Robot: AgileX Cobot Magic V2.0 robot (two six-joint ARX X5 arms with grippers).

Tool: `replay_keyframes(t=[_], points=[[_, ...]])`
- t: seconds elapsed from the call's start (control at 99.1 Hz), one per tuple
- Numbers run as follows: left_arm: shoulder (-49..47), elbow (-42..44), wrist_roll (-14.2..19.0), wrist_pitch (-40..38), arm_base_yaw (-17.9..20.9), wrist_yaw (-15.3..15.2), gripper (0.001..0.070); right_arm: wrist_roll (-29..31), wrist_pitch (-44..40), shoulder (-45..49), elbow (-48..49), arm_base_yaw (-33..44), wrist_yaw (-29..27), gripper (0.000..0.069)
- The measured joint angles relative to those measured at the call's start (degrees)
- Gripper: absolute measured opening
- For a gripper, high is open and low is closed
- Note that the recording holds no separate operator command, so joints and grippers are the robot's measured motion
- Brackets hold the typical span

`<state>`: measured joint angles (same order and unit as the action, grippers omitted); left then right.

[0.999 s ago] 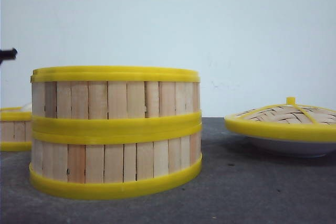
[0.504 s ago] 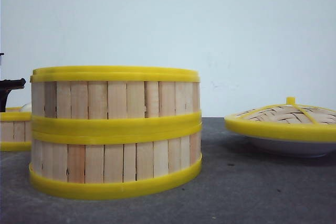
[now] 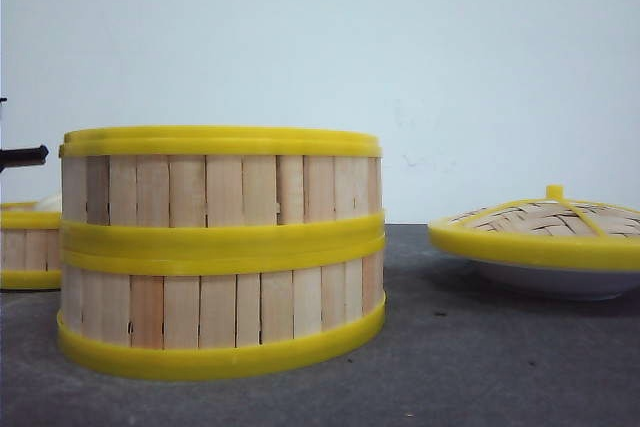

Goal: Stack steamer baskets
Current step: 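Reach the left gripper to the bun basket beside the stack and grip its rim, then lift the basket with the left gripper and carry it above the stack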

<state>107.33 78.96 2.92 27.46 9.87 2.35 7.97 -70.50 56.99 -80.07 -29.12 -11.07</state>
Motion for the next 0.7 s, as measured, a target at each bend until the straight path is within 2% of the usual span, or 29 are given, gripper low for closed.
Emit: replay_keyframes(t=[0.171,0.393,0.524,0.635,0.696], points=[[0.04,7.52,-1.03,7.34,0.0,2.21,0.0028,0.35,0.33,-2.86,2.69,0.0,-2.45,0.0343],[-2.14,15.61,-1.55,13.68,-0.04,5.77,0.0028,1.4,1.57,-7.28,9.35,0.0,-2.67,0.0343],[-7.28,19.06,-1.86,18.8,-0.39,10.73,0.0028,1.53,2.58,-8.35,12.26,0.0,-2.67,0.0343],[-13.66,20.59,-2.29,22.49,-1.42,16.83,0.0028,1.53,3.37,-8.33,12.5,0.0,-2.64,0.0343],[-16.68,20.76,-2.45,24.41,-2.43,18.67,0.0028,1.51,4.33,-8.35,12.5,0.0,-2.64,0.0343]])
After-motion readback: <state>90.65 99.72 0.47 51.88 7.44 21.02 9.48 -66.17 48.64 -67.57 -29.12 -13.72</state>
